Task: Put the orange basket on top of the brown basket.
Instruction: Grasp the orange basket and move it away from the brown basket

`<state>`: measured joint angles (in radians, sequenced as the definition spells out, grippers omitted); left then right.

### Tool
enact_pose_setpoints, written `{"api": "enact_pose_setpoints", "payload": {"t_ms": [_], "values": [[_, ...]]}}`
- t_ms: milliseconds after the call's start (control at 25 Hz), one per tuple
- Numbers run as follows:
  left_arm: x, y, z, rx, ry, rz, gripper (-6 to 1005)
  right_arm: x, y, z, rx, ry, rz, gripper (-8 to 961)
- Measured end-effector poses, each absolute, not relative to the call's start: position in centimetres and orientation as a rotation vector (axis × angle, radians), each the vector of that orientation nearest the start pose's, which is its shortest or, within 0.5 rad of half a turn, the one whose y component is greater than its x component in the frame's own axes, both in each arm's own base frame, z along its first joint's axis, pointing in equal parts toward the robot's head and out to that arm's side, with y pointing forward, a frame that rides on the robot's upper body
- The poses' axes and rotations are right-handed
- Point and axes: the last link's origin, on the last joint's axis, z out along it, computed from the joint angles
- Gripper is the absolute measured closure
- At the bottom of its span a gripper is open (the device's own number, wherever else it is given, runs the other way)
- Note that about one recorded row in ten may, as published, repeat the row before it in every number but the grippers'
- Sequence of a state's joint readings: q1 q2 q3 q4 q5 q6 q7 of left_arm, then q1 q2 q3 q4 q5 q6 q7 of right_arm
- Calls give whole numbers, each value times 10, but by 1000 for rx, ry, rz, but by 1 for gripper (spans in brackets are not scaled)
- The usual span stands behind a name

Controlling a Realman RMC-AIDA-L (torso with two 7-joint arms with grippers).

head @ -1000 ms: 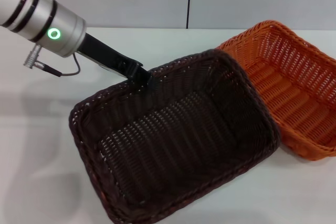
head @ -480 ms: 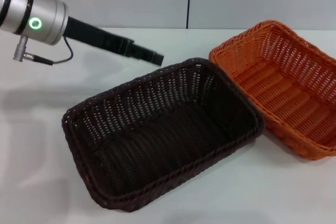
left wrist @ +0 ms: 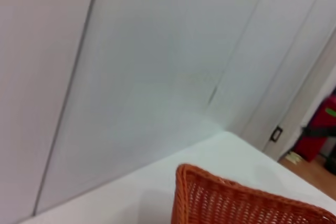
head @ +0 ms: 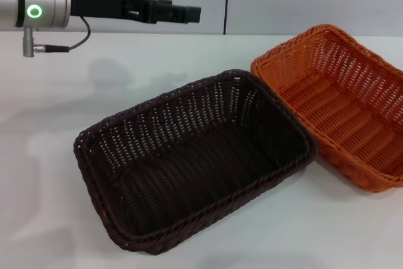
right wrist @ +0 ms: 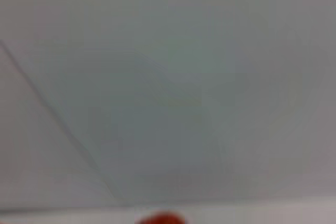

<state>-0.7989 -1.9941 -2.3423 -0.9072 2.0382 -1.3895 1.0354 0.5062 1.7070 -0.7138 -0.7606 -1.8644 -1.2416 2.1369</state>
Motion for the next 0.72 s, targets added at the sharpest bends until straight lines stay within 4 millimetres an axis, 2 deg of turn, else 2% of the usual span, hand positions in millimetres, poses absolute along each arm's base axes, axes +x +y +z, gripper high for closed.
{"api": "enact_pose_setpoints", "payload": {"t_ms": [160, 280, 520, 560, 600, 720], "values": [[-150, 434, 65, -2572, -851, -644, 148, 294, 386, 240, -2054, 1387, 494, 163], [-149, 434, 64, -2565, -834, -669, 150, 283, 380, 253, -2088, 1509, 378, 163], [-150, 434, 62, -2552, -819, -699, 156, 280, 374, 249, -2008, 1761, 173, 164], [-150, 434, 62, -2552, -819, -699, 157, 281, 372, 247, -1959, 1838, 172, 164], [-153, 434, 55, -2538, -799, -729, 158, 281, 372, 247, -1959, 1838, 172, 164], [-152, 434, 51, -2536, -785, -727, 158, 283, 368, 244, -1914, 1932, 208, 164]]}}
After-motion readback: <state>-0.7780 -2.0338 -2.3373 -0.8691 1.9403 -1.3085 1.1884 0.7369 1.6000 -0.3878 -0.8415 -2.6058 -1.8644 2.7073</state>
